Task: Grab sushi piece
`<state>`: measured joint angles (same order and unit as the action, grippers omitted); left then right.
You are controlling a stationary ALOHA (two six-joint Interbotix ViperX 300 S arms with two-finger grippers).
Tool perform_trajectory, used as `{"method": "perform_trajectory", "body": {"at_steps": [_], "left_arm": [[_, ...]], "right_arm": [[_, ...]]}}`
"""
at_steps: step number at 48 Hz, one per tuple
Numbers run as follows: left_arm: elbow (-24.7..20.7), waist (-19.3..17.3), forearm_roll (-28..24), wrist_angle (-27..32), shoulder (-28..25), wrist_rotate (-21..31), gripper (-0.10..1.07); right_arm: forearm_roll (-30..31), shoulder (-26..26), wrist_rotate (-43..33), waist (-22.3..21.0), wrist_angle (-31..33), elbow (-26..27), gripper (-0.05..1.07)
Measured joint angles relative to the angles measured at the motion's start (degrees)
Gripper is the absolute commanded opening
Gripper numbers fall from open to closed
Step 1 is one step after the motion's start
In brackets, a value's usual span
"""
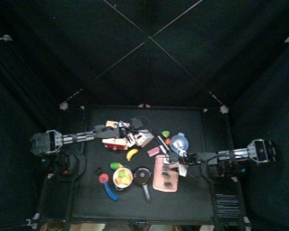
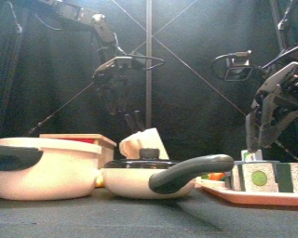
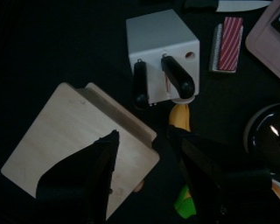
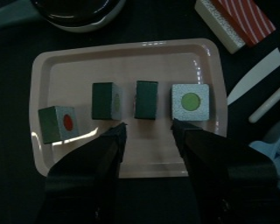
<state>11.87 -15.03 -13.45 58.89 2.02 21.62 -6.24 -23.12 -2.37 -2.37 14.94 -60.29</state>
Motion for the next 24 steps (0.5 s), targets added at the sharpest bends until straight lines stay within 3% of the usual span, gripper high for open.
{"method": "perform_trajectory", "body": {"at_steps": [6,14,24], "left_arm": [[0.4,0.2,-1.3,-1.3,1.5,0.3,0.85],[5.4,0.4,-1.8,-8.1,6.6,0.4,0.85],[18.5,0.9,-1.6,-22.6,17.5,0.4,0.85]], "right_arm": [[-0.1,-0.3,0.0,0.1,0.0,0.0,0.82],[-0.4,-1.6,0.0,0.0,0.0,0.0,0.82],[-1.1,-1.8,0.0,-0.4,0.7,2.2,0.82]]}}
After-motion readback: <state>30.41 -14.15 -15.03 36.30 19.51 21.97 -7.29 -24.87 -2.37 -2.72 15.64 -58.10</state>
